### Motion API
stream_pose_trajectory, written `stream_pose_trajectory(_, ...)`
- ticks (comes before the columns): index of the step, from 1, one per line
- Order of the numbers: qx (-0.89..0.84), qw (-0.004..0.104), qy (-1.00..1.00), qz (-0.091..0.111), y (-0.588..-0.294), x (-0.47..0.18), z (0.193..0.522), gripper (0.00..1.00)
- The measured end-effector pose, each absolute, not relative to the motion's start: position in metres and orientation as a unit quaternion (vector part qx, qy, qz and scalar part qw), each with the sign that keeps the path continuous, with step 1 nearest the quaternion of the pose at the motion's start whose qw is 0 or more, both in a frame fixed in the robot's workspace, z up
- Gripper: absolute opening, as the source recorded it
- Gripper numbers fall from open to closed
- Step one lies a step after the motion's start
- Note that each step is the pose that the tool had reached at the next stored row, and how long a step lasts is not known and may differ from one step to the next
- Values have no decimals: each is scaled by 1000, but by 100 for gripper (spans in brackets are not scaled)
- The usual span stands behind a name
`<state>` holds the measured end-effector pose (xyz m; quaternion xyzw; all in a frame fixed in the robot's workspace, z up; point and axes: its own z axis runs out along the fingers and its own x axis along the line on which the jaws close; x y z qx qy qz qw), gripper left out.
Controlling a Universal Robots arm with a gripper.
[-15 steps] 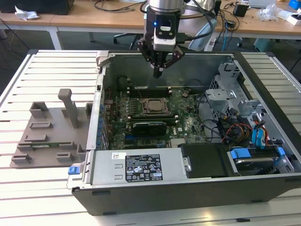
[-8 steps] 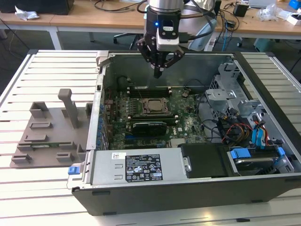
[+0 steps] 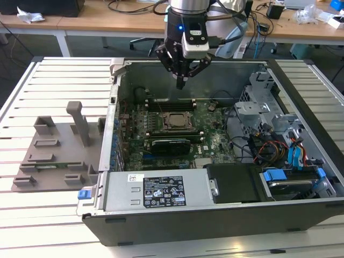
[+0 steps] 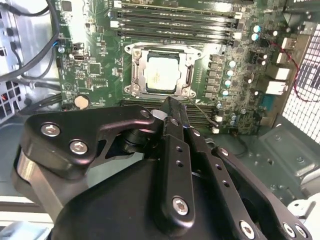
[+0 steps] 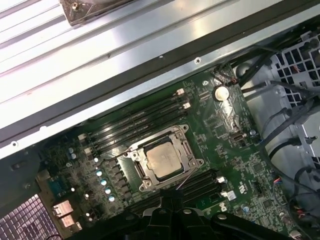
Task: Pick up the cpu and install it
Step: 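Install the first cpu locking lever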
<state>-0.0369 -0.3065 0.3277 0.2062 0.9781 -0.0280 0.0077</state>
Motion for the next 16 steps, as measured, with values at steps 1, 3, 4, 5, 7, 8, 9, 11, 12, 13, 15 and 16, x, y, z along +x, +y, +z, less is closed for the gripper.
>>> stream_pose_trajectory(1, 202, 8, 979, -28, -306, -37, 328, 11)
stream_pose_trajectory(3, 190, 8, 981, -28, -306, -37, 328, 11)
stream_pose_trajectory(4, 185, 8, 982, -28, -306, -37, 328, 11)
stream_pose_trajectory(5, 180, 8, 983, -28, -306, -37, 328, 11)
stream_pose_trajectory(7, 171, 9, 985, -28, -306, -37, 328, 11)
stream_pose_trajectory(8, 167, 9, 986, -28, -306, -37, 328, 11)
stream_pose_trajectory(9, 159, 9, 987, -28, -306, -37, 328, 11)
stream_pose_trajectory(11, 149, 9, 988, -28, -306, -37, 328, 11)
stream_pose_trajectory(12, 144, 9, 989, -28, -306, -37, 328, 11)
stream_pose_trajectory(13, 137, 10, 990, -27, -306, -37, 328, 11)
stream_pose_trajectory(15, 125, 10, 992, -27, -306, -37, 328, 11)
stream_pose_trajectory(16, 120, 10, 992, -27, -306, -37, 328, 11)
